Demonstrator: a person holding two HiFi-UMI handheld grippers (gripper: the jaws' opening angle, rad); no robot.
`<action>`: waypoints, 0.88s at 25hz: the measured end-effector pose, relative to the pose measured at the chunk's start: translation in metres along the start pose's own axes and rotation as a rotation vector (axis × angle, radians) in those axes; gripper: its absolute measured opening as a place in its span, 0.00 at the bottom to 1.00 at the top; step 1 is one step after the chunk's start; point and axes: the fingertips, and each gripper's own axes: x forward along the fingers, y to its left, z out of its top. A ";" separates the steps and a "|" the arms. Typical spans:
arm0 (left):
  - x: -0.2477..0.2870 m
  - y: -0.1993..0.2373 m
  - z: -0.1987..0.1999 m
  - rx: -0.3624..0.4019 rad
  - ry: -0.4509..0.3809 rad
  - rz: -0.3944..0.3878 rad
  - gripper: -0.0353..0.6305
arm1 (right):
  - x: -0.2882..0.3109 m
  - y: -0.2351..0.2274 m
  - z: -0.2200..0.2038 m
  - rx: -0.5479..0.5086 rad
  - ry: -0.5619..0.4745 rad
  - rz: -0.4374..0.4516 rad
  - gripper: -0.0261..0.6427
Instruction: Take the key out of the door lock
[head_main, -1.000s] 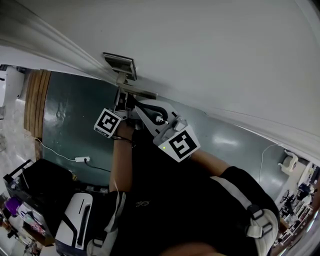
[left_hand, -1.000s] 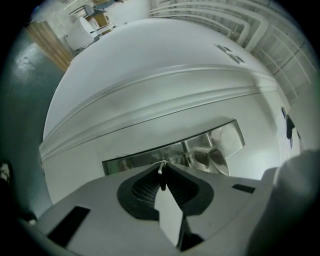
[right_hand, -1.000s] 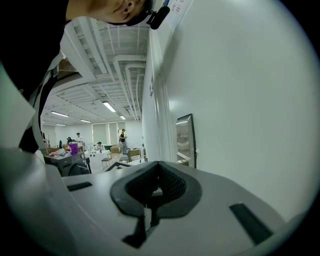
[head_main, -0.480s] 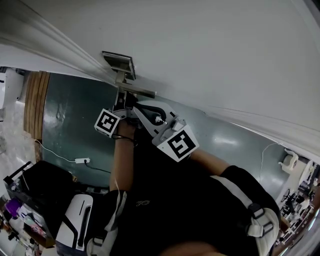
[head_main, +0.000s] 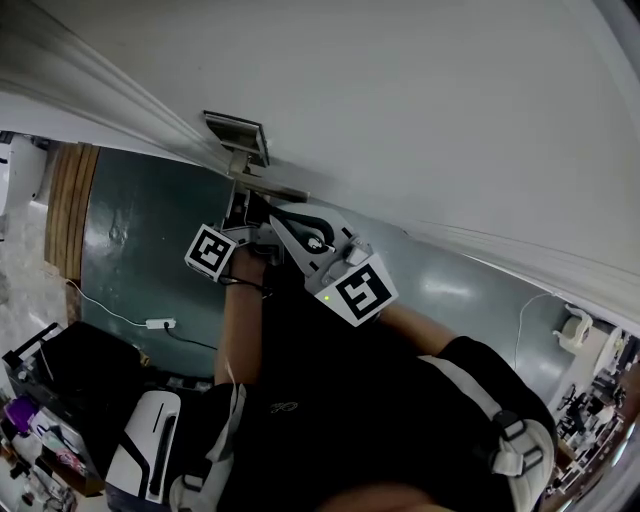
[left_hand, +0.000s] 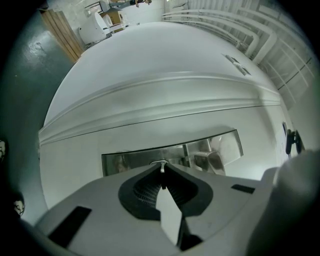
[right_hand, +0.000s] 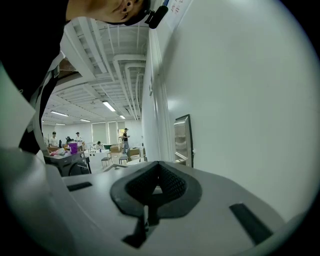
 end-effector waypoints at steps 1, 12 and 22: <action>-0.001 -0.001 0.001 -0.002 -0.004 -0.002 0.11 | 0.000 0.000 0.001 0.000 -0.003 0.003 0.05; -0.001 -0.004 0.002 -0.024 -0.003 -0.026 0.11 | -0.002 -0.003 0.006 -0.005 -0.005 0.019 0.05; 0.003 -0.006 -0.001 -0.042 -0.026 -0.011 0.11 | -0.001 -0.004 0.002 0.005 0.005 0.021 0.05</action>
